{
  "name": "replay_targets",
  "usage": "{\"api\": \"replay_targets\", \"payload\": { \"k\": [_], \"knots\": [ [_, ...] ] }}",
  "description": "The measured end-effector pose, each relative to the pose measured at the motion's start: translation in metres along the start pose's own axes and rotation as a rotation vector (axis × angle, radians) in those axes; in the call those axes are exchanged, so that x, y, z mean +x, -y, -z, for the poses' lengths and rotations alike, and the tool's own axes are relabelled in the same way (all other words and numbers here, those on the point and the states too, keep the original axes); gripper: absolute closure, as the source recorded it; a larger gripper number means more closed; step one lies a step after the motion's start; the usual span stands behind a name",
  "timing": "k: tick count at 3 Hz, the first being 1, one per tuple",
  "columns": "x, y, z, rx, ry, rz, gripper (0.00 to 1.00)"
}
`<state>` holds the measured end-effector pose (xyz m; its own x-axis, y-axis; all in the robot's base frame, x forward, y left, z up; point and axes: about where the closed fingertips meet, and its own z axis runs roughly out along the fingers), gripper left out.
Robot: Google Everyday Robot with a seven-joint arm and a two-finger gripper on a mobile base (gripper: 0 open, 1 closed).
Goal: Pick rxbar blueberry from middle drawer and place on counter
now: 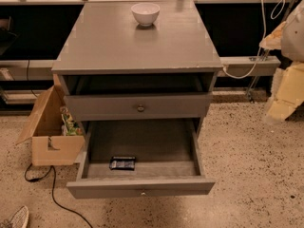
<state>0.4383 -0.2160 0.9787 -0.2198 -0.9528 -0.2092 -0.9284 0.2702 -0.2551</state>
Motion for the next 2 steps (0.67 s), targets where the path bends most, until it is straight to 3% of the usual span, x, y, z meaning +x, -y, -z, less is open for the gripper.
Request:
{"api": "replay_targets", "payload": {
  "k": [2],
  "knots": [
    [-0.0025, 0.0004, -0.0037, -0.011, 0.038, -0.006, 0.0]
  ]
}}
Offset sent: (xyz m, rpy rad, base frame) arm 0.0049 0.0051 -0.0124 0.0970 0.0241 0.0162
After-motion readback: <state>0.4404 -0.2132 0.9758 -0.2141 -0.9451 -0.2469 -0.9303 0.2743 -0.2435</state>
